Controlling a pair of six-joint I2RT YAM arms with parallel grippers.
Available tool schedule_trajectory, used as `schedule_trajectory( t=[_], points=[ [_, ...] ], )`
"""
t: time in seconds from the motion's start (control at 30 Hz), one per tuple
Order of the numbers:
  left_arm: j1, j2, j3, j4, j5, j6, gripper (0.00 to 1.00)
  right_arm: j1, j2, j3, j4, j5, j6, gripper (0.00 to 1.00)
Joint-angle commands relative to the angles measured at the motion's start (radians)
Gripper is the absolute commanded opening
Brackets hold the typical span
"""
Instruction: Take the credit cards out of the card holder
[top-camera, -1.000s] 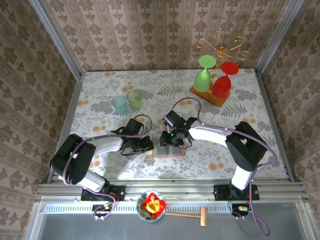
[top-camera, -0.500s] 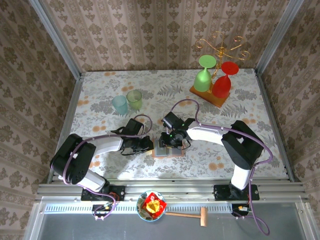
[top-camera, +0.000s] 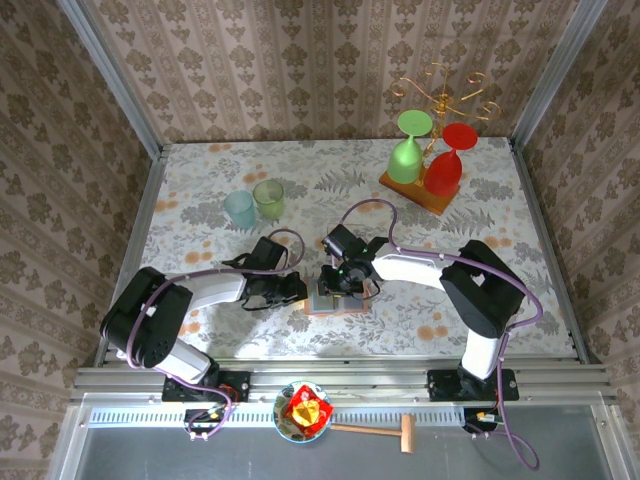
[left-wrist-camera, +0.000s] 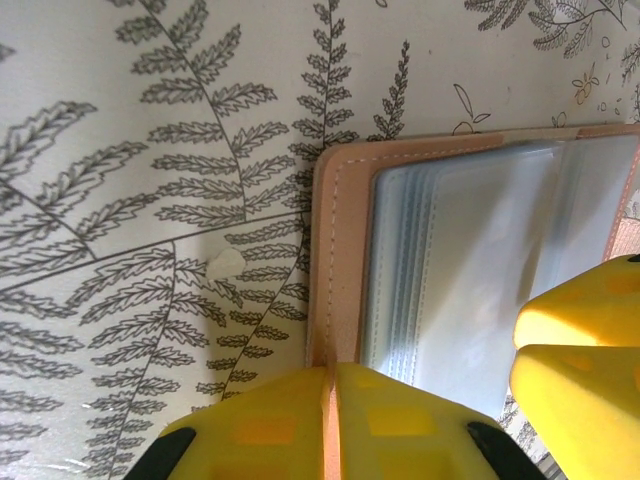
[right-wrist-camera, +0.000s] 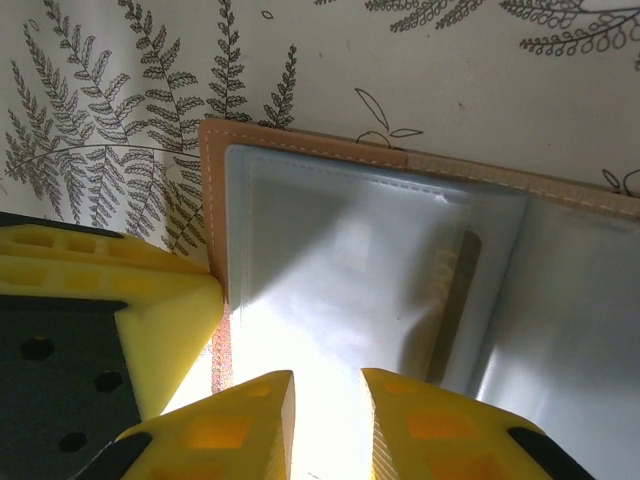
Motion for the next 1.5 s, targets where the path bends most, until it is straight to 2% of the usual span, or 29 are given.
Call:
schedule_trajectory(
  t=[0.0,0.73,1.13,1.47],
  points=[
    [0.005,0.022,0.003,-0.027,-0.001,0.003,0.12,0.009,0.021,0.026,-0.011,-0.002,0.012,0.25],
    [0.006,0.019,-0.004,-0.034,-0.008,0.001,0.12,0.007,0.006,0.017,-0.064,0.053,0.008,0.32],
    [0.007,0.016,-0.001,-0.044,-0.009,0.003,0.12,0.003,-0.015,0.006,-0.072,0.064,0.005,0.32],
    [0.006,0.000,0.003,-0.047,-0.010,0.002,0.12,-0.022,-0.030,-0.039,-0.006,0.004,0.023,0.32]
  ],
)
